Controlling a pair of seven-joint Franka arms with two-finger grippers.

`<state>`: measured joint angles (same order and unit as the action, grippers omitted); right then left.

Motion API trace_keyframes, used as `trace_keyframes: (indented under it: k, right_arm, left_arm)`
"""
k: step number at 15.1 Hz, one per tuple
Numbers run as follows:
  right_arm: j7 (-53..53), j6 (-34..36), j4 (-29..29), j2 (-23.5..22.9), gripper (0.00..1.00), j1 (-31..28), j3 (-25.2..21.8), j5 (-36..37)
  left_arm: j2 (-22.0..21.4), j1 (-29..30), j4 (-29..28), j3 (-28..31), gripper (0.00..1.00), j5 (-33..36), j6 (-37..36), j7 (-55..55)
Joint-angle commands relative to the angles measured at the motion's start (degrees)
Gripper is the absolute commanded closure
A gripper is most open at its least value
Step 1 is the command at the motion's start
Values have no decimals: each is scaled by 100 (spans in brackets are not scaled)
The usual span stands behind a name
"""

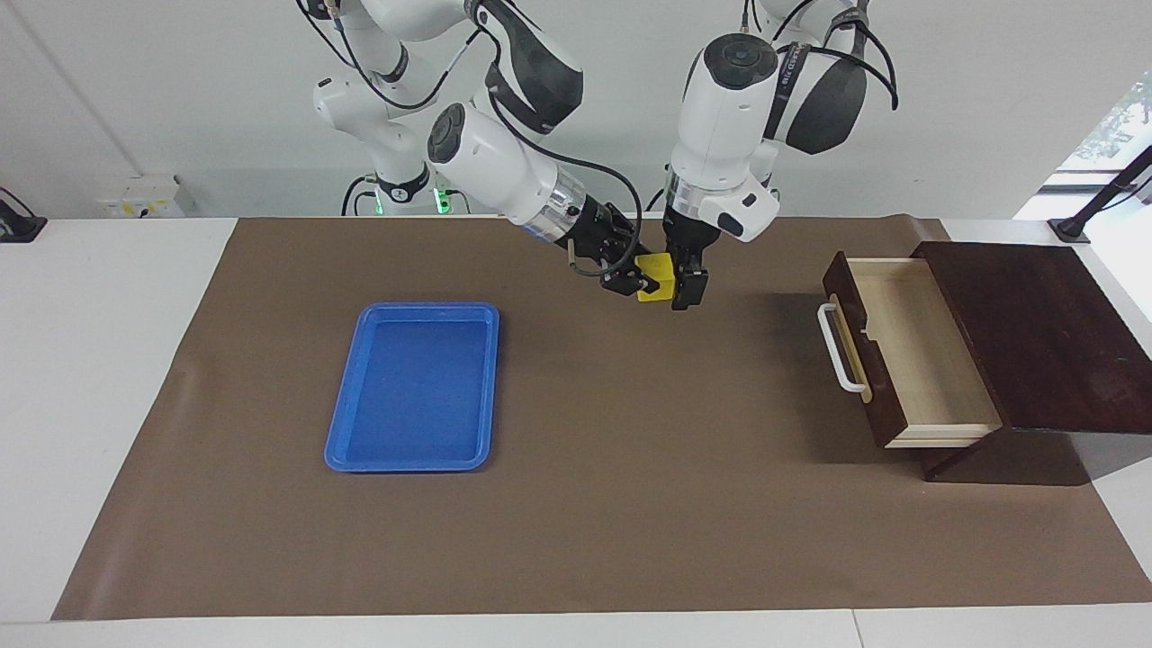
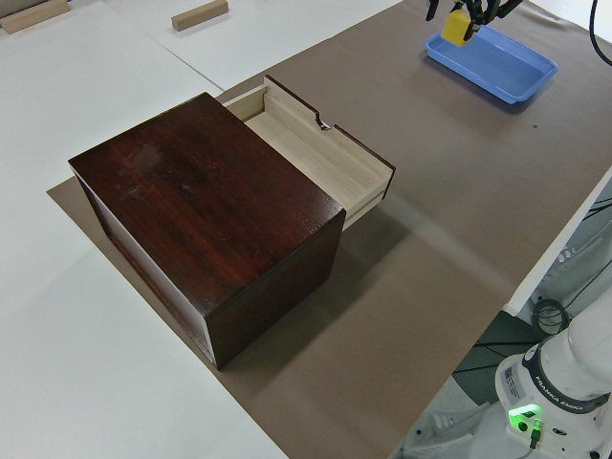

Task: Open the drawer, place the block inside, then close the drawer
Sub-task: 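Grasp the block with the left gripper and open the right gripper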

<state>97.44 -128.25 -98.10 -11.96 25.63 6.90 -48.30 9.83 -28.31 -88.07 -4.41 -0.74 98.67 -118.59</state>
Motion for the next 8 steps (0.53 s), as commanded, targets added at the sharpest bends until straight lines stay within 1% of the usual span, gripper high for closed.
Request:
trace_keyframes:
  k: [1,2,6,7,8]
  right_arm:
    - [153,55,142,-60,100,-49,30,13]
    - [153,55,142,-60,100,-49,30,13]
    - [153,64,142,-60,100,-49,30,22]
    - [153,64,142,-60,100,-49,30,22]
    - [153,64,142,-60,100,-49,30,22]
  left_arm:
    - [98,-122,176,81,16,57,-146,-112]
    - [98,-157,176,90,16,48,-138,-112]
    - [98,-166,176,81,28,48,-120,-112]
    - [98,-175,176,81,32,48,-111,-112]
    - [89,-175,176,81,39,48,-102,-112]
